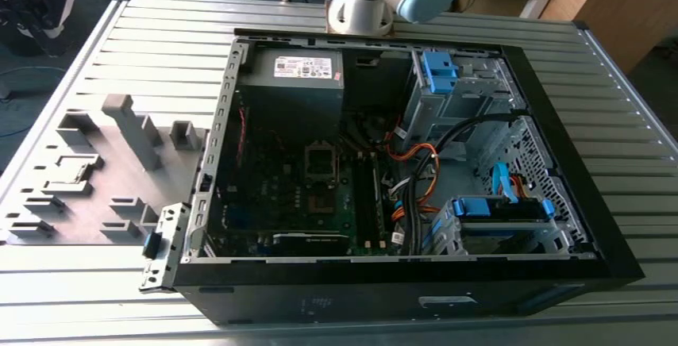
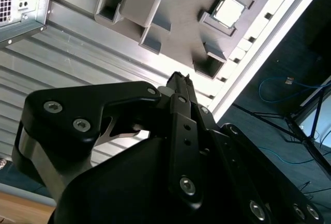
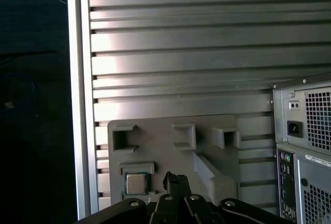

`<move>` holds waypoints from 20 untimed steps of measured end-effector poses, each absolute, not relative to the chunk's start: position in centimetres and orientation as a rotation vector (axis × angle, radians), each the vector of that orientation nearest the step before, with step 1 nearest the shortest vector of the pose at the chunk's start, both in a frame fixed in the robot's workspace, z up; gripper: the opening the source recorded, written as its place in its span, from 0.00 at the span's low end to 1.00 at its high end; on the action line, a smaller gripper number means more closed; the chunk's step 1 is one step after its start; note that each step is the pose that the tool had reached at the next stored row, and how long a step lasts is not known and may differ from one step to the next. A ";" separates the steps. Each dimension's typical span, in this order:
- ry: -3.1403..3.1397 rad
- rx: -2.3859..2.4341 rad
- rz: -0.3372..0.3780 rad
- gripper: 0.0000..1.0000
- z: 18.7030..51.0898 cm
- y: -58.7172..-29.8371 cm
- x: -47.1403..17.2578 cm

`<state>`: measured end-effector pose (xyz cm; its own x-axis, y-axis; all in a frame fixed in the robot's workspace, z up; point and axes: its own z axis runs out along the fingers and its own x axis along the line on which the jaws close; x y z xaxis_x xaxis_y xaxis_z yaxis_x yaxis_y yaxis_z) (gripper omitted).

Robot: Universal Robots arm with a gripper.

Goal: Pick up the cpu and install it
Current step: 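Reach for the cpu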

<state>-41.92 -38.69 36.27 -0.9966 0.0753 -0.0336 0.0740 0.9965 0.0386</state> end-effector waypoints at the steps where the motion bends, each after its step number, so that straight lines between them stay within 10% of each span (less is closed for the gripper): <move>1: 3.105 0.116 0.057 0.11 36.2 -38.7 -42.0; 20: 3.114 0.095 0.045 0.11 35.6 -38.7 -42.1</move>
